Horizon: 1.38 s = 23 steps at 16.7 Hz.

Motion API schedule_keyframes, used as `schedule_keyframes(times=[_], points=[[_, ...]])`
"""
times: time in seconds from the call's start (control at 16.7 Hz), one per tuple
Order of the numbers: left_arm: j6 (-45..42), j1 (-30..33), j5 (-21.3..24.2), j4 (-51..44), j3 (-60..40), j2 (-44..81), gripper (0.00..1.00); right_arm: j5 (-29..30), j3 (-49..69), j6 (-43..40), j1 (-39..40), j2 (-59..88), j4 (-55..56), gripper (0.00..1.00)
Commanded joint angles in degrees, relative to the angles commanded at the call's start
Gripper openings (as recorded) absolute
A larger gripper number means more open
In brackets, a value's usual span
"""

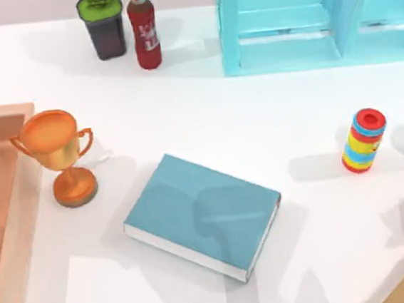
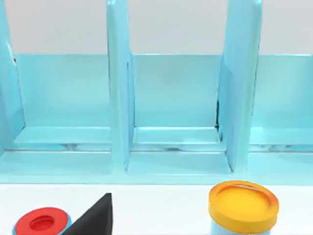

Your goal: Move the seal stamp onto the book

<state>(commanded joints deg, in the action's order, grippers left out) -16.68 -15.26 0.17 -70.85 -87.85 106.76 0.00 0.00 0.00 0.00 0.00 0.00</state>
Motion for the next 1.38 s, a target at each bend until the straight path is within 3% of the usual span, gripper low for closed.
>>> schedule_keyframes(times=[0.36, 0.84, 1.2, 1.38], points=[[0.1, 0.2, 0.0, 1.0, 1.0, 0.1, 1.00, 0.0, 0.0, 0.0, 0.0, 0.0, 0.0, 1.00], [-0.2, -0.1, 0.0, 19.6, 13.8, 5.3, 1.00, 0.0, 0.0, 0.0, 0.0, 0.0, 0.0, 1.00], [-0.2, -0.1, 0.0, 21.4, 15.4, 6.1, 1.00, 0.0, 0.0, 0.0, 0.0, 0.0, 0.0, 1.00], [-0.2, -0.1, 0.0, 21.4, 15.4, 6.1, 0.77, 0.0, 0.0, 0.0, 0.0, 0.0, 0.0, 1.00]])
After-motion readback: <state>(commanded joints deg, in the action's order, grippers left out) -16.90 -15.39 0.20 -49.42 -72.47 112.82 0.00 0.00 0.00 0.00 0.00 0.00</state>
